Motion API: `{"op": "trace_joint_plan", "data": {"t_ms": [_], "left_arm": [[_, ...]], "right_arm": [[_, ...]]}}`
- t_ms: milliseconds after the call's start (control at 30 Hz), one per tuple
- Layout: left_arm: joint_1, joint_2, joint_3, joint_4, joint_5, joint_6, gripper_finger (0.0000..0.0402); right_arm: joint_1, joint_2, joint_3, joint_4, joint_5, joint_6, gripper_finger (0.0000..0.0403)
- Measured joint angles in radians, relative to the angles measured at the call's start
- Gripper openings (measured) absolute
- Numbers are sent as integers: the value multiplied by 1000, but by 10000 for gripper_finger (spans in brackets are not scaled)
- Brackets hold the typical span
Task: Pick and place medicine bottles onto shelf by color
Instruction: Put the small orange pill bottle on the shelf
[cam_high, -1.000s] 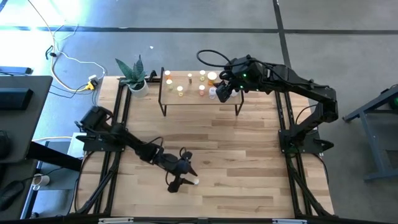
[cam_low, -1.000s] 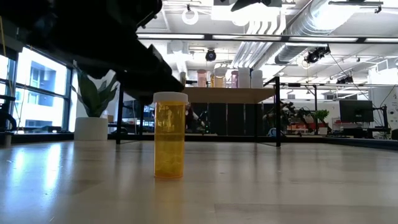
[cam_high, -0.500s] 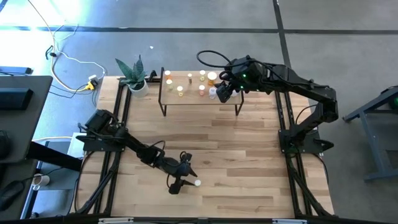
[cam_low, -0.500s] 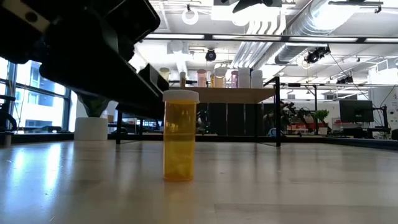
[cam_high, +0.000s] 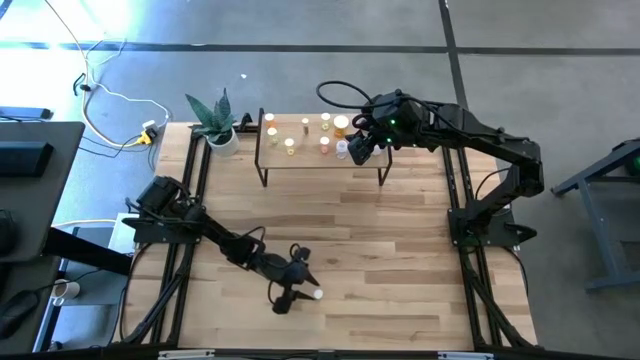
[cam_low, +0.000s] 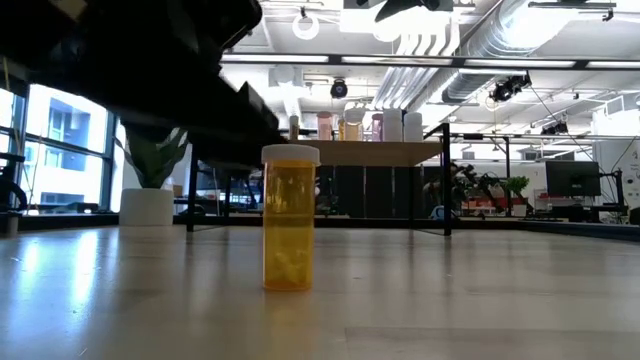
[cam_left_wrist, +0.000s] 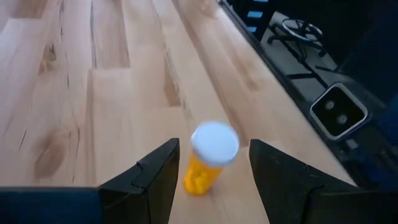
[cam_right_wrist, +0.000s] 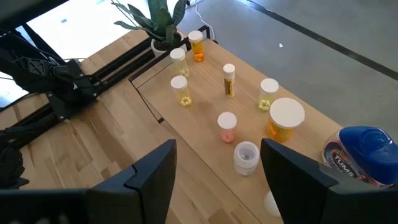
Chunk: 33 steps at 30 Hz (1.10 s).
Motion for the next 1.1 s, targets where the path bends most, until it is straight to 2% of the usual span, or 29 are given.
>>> {"op": "trace_joint_plan", "data": {"t_ms": [200, 333, 1100], "left_arm": [[0, 7, 42, -23, 0, 3, 186], [0, 8, 63, -95, -14, 27, 186], [0, 8, 66, -90, -18, 54, 186]], "right_arm": [[0, 0, 0, 0, 0, 0, 224], [0, 0, 0, -1, 0, 19, 224], [0, 0, 0, -2, 0, 16, 224]]}}
